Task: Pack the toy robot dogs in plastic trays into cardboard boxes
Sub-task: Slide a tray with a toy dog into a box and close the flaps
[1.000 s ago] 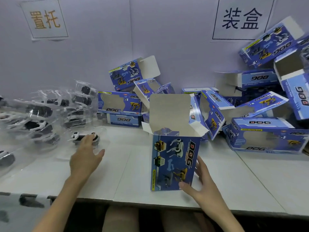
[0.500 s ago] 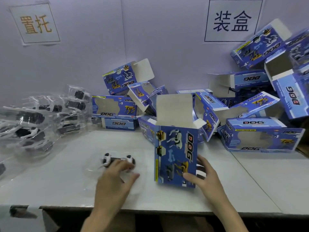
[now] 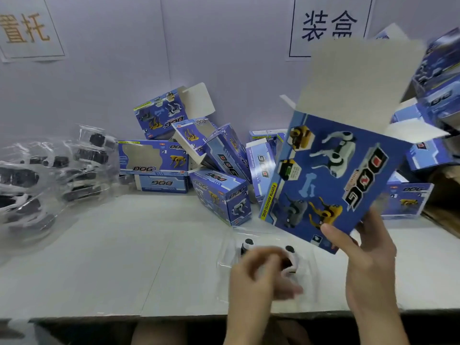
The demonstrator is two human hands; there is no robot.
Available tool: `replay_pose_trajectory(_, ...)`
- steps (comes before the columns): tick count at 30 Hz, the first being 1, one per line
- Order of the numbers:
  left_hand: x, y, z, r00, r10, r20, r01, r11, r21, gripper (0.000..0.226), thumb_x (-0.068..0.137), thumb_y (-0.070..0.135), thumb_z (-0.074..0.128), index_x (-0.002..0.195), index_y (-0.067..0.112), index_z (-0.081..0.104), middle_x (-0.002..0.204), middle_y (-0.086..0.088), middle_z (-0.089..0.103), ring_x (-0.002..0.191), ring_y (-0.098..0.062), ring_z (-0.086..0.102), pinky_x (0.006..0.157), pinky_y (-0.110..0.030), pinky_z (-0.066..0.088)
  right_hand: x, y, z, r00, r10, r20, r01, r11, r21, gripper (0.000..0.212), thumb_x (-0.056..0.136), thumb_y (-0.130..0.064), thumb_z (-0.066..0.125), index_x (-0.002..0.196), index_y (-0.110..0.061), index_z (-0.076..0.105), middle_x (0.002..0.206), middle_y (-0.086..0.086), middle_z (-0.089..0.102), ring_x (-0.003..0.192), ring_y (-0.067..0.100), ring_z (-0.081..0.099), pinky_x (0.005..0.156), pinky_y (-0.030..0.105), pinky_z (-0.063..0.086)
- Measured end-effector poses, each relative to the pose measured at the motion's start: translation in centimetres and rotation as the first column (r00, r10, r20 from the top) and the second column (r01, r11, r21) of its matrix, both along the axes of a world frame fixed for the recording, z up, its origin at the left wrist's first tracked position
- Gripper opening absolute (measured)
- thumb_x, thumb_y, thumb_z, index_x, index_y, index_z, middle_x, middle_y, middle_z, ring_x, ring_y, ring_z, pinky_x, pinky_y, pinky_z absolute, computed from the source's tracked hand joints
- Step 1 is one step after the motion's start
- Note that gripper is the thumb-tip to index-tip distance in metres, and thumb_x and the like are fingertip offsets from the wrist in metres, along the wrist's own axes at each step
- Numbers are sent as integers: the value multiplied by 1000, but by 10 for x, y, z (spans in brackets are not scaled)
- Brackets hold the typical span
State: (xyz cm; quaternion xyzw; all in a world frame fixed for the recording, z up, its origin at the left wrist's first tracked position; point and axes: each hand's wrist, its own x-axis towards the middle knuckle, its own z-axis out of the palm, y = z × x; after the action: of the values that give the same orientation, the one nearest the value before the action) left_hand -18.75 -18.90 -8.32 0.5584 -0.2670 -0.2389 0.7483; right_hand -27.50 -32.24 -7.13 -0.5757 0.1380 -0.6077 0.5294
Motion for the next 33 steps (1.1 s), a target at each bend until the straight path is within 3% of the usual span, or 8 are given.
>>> replay_pose_trajectory(2, 9, 11, 10, 949, 306, -79, -315, 933, -172, 4, 90, 22, 69, 93, 20, 69, 94, -6, 74, 65, -30, 73, 51, -27, 54, -10, 6, -2, 999, 53, -6, -53, 999, -5, 62, 66, -26, 77, 125, -21, 62, 122, -3, 68, 112, 16, 61, 85, 33, 55)
replay_pose_trajectory(3, 14, 18, 16, 914, 402, -48, -403, 890, -212, 26, 81, 38, 78, 101, 25, 66, 99, -2, 74, 78, -24, 74, 59, -25, 55, -14, 7, -2, 995, 90, -31, -90, 996, -12, 58, 68, -23, 76, 125, -23, 63, 122, -4, 68, 113, 17, 61, 86, 31, 55)
replay_pose_trajectory(8, 34, 49, 32, 950, 147, 275, -136, 989, -58, 92, 40, 81, 77, 123, 63, 44, 130, 29, 58, 122, 6, 53, 99, -27, 42, -17, 17, 1, 915, 289, -283, -321, 944, -72, 72, 62, -32, 93, 126, -40, 63, 124, -9, 68, 113, 17, 64, 86, 36, 55)
replay_pose_trajectory(16, 56, 79, 21, 846, 533, -23, -522, 817, -247, 81, 39, 46, 85, 113, 21, 66, 97, 9, 76, 90, -10, 72, 76, -31, 55, -11, 10, -17, 782, 177, -598, -364, 908, -208, 103, 58, -43, 87, 144, -59, 33, 157, -34, 23, 146, -9, 19, 109, 27, 29)
replay_pose_trajectory(20, 75, 94, 14, 685, 722, 97, -657, 669, -348, 72, 47, 23, 84, 113, 26, 56, 99, 16, 73, 90, 8, 68, 67, -10, 55, -9, -6, -45, 600, 125, -790, -319, 943, -93, 99, 60, -30, 94, 133, -65, 38, 156, -39, 3, 148, -10, 1, 118, 28, 20)
replay_pose_trajectory(27, 85, 95, -10, 494, 756, 430, -695, 640, -326, 99, 58, -7, 88, 112, 66, 47, 114, 36, 58, 107, 12, 57, 88, -25, 55, -3, -16, -59, 830, 206, -518, -275, 960, -59, 52, 63, -23, 92, 104, -34, 61, 132, -20, 57, 126, -7, 51, 107, 27, 38)
replay_pose_trajectory(31, 86, 96, -16, 444, 752, 487, -786, 588, -193, 104, 54, 3, 93, 127, 53, 39, 126, 19, 53, 116, -12, 55, 96, -47, 51, -20, -18, -41, 913, 388, -124, -391, 920, 1, 44, 61, -7, 74, 102, -17, 64, 131, 10, 65, 125, 31, 59, 96, 39, 52)
replay_pose_trajectory(33, 86, 95, -18, 388, 718, 579, -794, 579, -186, 104, 52, 1, 93, 131, 42, 38, 125, 20, 49, 116, -16, 52, 96, -48, 49, -28, -12, -28, 844, 533, 63, -537, 841, 72, 62, 48, -29, 91, 104, -16, 66, 128, 15, 65, 116, 34, 65, 85, 48, 58)
